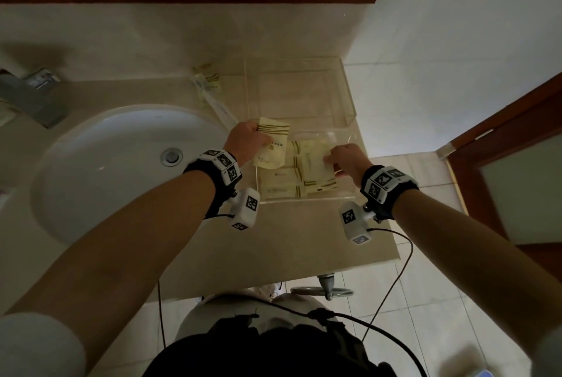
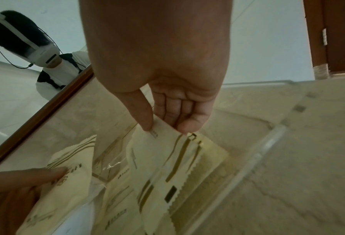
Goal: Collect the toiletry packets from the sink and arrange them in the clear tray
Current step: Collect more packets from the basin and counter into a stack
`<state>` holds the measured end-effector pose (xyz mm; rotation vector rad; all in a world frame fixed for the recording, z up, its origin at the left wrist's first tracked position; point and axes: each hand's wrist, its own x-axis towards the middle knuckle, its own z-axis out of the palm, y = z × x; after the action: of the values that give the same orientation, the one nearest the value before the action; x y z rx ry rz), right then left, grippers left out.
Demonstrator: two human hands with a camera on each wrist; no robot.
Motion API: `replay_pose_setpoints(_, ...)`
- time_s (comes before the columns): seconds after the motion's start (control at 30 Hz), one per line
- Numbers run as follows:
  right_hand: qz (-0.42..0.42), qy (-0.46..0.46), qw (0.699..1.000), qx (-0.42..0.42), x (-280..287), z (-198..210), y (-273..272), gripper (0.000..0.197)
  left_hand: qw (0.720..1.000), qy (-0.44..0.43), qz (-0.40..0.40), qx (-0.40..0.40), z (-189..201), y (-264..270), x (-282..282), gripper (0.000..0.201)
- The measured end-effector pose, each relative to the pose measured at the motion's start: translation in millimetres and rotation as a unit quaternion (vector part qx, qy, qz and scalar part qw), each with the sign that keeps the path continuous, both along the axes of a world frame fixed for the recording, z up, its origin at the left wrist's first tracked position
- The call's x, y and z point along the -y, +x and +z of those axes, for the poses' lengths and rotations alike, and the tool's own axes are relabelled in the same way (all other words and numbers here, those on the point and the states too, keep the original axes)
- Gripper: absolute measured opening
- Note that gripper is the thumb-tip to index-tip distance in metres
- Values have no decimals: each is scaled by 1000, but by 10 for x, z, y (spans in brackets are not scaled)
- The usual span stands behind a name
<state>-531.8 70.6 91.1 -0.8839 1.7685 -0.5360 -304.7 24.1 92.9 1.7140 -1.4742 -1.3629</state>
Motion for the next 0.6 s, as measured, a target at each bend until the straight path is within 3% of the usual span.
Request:
replay_pose_setpoints(0.2,92,-12,996,-13,28,14,154,9,1000,-8,-1,9,-9,42,-22,24)
replay_pose_setpoints(0.33,179,-18,982,-61,101,1,325,21,1000,-6,8,20,-18,169,-42,21)
replay_pose_setpoints(0.6,229,-2,971,-68,131,3,554,19,999,-11,36,24,-13,420,-47,20)
